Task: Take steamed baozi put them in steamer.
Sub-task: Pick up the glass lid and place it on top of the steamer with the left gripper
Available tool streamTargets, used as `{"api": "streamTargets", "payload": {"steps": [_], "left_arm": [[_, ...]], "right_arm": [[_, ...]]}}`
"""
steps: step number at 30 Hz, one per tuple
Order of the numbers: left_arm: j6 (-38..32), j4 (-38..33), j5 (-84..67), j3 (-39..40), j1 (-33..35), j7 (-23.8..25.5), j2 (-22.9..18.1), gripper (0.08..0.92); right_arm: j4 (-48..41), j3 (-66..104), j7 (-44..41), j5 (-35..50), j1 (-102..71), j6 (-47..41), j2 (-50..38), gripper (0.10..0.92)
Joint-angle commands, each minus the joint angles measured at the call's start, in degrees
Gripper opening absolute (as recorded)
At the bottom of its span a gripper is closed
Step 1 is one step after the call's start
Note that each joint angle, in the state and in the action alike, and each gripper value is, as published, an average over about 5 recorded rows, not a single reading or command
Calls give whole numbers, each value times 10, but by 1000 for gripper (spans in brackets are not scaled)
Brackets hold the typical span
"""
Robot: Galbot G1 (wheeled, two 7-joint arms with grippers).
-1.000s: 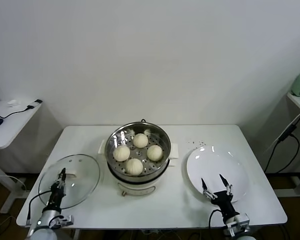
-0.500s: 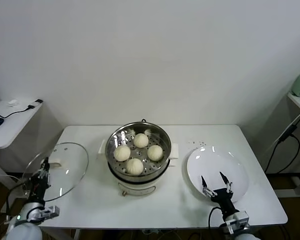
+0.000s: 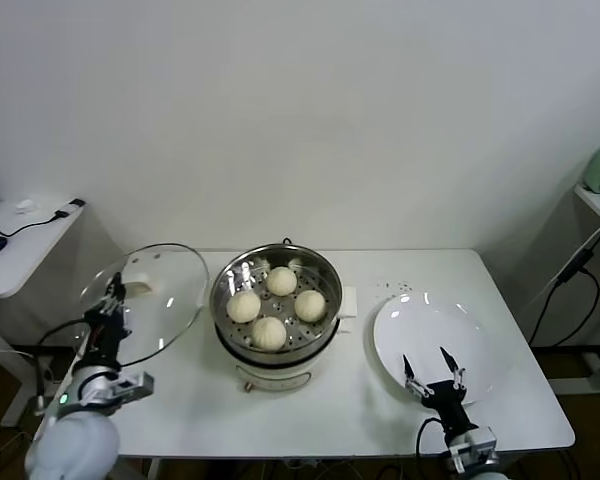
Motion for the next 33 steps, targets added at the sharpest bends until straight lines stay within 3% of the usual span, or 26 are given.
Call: {"api": "streamTargets", "payload": {"steps": [1, 12, 26, 33], "left_arm": [[158, -49, 163, 246, -110, 90, -43, 132], [208, 16, 238, 360, -171, 132, -112, 132], [215, 99, 268, 396, -212, 126, -170, 132], [213, 134, 271, 384, -217, 123, -164, 132]], "right_arm": [[-15, 2, 2, -3, 2, 26, 3, 823], [-26, 10, 3, 1, -6, 54, 4, 823], [-30, 19, 16, 14, -15, 77, 1, 823], [-30, 26, 23, 15, -15, 81, 1, 823]]}}
